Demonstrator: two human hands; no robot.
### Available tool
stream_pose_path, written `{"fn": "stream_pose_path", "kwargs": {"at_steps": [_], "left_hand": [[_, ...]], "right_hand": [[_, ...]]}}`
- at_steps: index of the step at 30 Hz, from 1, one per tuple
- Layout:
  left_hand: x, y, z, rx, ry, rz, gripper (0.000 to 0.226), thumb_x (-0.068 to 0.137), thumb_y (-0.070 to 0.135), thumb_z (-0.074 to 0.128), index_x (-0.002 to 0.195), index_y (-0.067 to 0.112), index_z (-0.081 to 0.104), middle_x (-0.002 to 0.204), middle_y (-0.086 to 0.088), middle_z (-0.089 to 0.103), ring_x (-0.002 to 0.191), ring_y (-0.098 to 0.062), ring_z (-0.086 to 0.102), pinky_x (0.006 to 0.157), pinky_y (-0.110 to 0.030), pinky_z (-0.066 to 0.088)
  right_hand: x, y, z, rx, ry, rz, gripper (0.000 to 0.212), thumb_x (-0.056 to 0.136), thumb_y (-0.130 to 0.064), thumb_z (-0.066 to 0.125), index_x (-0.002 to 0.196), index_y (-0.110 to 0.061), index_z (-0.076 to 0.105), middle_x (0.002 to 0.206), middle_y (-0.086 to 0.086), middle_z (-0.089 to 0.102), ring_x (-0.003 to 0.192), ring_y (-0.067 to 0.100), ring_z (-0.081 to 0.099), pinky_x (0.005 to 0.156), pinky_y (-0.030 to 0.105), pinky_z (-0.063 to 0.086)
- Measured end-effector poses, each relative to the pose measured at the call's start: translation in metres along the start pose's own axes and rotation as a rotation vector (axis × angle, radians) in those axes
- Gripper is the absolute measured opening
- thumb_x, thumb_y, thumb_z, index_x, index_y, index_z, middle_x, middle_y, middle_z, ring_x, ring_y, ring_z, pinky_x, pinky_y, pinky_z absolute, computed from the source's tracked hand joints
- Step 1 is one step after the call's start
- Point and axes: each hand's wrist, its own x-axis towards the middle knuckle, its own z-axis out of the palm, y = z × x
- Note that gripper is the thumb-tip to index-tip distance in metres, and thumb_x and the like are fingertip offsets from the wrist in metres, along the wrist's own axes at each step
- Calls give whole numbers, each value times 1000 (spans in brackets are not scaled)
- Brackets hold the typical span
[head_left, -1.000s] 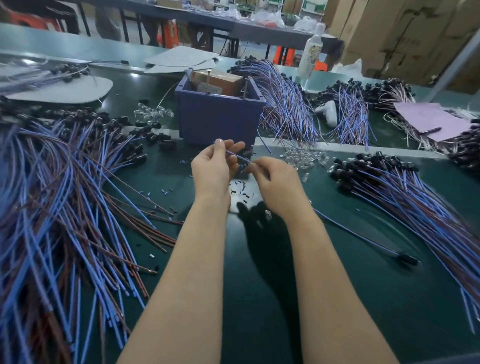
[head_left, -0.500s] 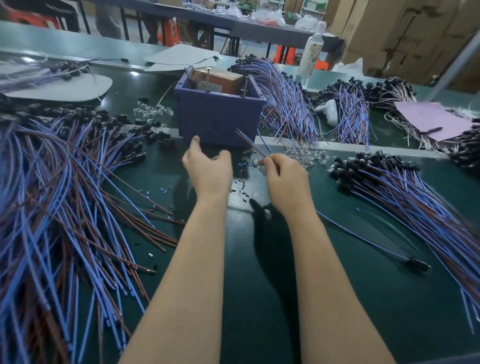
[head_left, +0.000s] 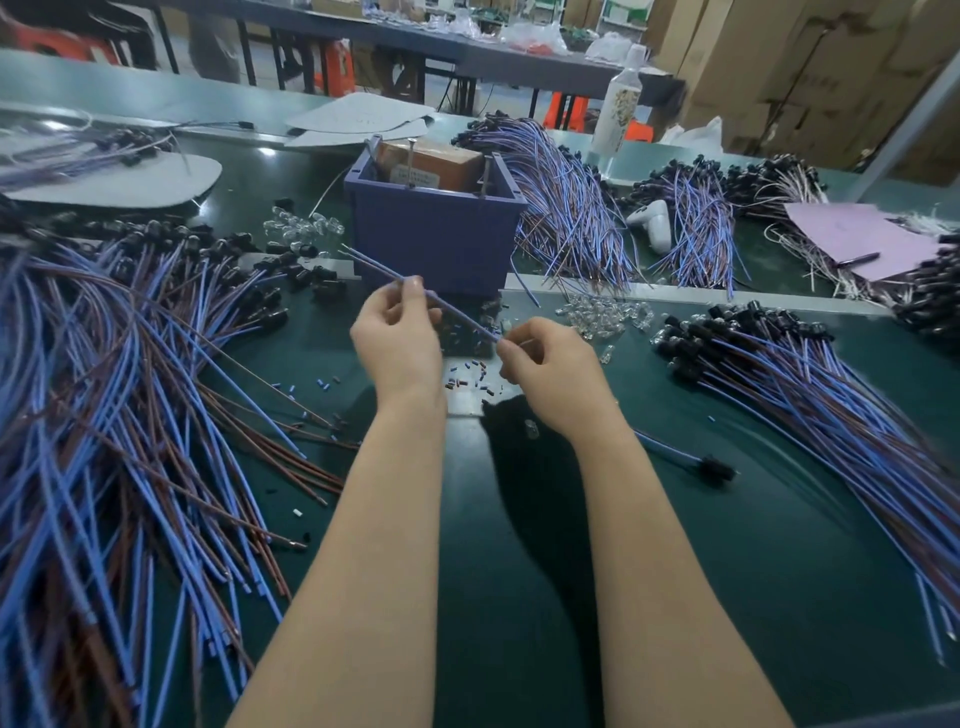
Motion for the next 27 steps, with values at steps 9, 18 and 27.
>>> {"fn": "stream_pose_path", "kwargs": {"at_steps": [9, 18, 27], "left_hand": [[-15, -10, 10, 369, -402, 15, 9, 93, 11, 57, 93, 4, 62, 81, -14, 65, 72, -25, 59, 82, -41, 52], [-10, -12, 7, 362, -223, 171, 13, 99, 14, 44, 94, 9, 55, 68, 6, 60, 53, 0, 52, 64, -21, 47], [-4, -15, 6, 461, -230, 201, 22, 98, 15, 45, 102, 8, 66, 70, 5, 58, 62, -7, 51, 71, -26, 44]], "right_hand": [[2, 0, 4, 166, 150, 3, 15, 92, -18, 55, 79, -23, 57, 66, -4, 67, 66, 11, 66, 68, 18, 49], [4, -1, 10, 129, 345, 63, 11, 96, -13, 45, 104, -15, 51, 70, -7, 66, 81, 19, 67, 84, 36, 50], [0, -9, 18, -16, 242, -51, 29, 95, -14, 46, 122, -13, 57, 96, 9, 72, 96, 27, 63, 89, 37, 45]]}}
